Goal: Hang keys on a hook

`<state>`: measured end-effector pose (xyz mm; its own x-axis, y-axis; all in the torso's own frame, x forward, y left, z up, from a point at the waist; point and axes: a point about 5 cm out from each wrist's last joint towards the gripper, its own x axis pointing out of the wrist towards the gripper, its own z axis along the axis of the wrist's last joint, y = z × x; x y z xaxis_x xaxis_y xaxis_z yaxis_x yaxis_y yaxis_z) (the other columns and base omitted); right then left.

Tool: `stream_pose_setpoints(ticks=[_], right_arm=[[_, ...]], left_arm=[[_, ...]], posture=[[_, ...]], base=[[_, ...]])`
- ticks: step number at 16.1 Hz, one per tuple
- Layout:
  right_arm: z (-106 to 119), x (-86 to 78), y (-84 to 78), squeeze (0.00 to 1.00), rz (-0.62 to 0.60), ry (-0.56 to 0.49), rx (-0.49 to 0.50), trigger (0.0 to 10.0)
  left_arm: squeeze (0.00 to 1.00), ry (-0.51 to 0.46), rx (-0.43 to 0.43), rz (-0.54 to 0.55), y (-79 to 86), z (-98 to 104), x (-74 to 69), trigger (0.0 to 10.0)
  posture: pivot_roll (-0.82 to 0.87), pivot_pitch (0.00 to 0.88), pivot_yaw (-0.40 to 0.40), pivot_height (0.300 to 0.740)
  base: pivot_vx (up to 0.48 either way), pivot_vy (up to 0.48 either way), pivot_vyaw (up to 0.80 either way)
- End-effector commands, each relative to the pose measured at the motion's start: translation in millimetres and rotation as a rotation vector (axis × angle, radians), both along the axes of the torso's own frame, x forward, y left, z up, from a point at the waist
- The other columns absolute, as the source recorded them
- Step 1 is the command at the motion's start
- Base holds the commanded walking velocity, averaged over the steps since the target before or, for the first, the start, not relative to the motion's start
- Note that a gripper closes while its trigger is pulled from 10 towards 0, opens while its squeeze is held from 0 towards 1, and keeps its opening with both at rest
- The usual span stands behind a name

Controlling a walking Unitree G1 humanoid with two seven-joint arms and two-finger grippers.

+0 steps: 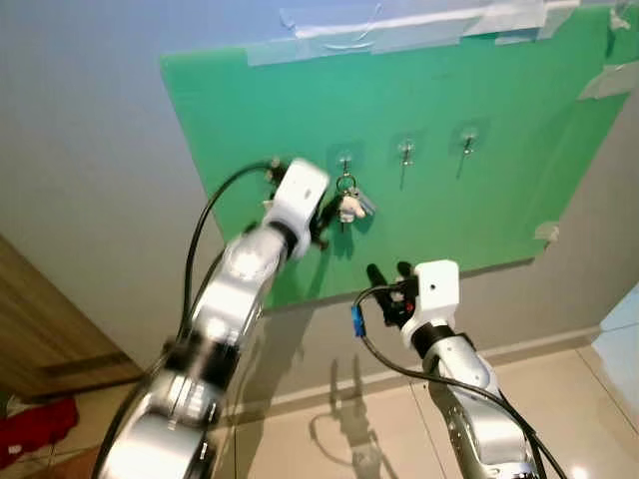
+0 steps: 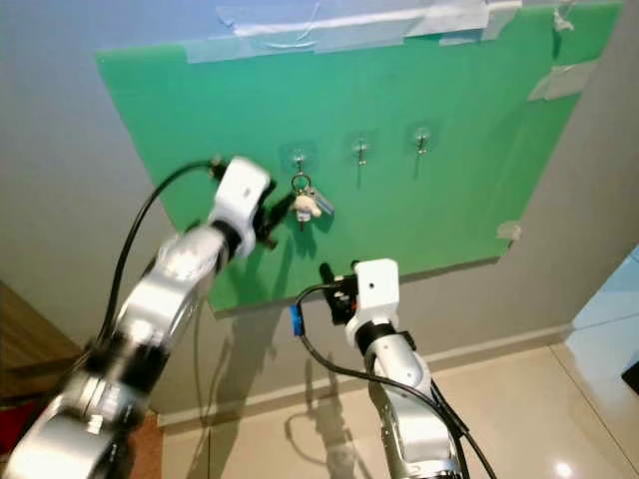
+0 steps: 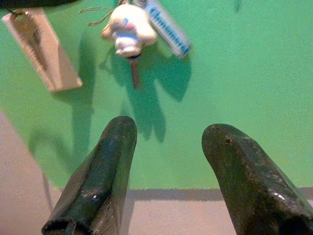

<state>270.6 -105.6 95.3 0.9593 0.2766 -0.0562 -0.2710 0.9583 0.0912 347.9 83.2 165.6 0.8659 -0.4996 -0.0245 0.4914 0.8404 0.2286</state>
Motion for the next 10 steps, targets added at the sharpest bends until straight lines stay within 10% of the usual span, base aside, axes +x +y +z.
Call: stream_pose_setpoints(ticks=[1,10], right_arm=[[6,4.8,1.6,0.0,-0.011,-0.028,0.022,10.0],[5,20.8,-14.7,0.0,-0.029,-0.039,-0.005,10.0]], left_arm=[[1.0,-0.048,-0.031,0.022,9.4,11,-2.0,10.0],[1.0,-0.01,-0.014,0.168,61.3,-19,-71.1,10.0]], posture=[[-0.12,0.0,0.117,0.74],[-0.03,0.0,0.029,0.74]], base=[[0.0,0.0,0.0],[0.0,0.0,0.0]])
